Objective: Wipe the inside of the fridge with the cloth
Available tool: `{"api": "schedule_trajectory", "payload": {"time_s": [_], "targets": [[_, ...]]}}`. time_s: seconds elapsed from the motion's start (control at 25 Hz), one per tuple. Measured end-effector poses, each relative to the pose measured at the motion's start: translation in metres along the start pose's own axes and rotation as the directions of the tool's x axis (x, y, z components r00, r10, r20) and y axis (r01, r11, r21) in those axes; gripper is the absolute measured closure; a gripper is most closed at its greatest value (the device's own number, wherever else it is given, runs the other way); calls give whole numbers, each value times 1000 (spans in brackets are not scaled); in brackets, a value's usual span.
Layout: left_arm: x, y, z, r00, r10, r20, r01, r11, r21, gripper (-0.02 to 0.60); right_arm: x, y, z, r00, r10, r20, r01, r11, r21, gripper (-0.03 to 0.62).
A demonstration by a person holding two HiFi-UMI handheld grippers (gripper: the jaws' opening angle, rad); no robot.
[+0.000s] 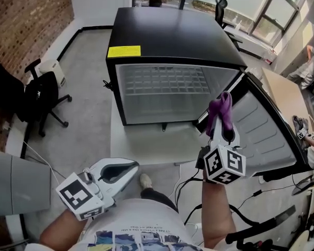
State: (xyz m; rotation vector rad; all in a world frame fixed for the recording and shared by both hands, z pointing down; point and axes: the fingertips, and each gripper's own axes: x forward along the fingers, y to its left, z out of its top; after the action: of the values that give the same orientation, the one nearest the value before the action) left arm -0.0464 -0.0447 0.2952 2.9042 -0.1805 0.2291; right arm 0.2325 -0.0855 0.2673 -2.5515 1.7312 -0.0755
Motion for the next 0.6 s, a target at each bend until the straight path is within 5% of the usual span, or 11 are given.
{"api": "schedule_trajectory", "payload": {"time_s": [0.6], "targets": [[18,23,15,1000,22,-6,-21,1000,10,577,85,-22,6,988,-151,24,148,984,96,540]]}}
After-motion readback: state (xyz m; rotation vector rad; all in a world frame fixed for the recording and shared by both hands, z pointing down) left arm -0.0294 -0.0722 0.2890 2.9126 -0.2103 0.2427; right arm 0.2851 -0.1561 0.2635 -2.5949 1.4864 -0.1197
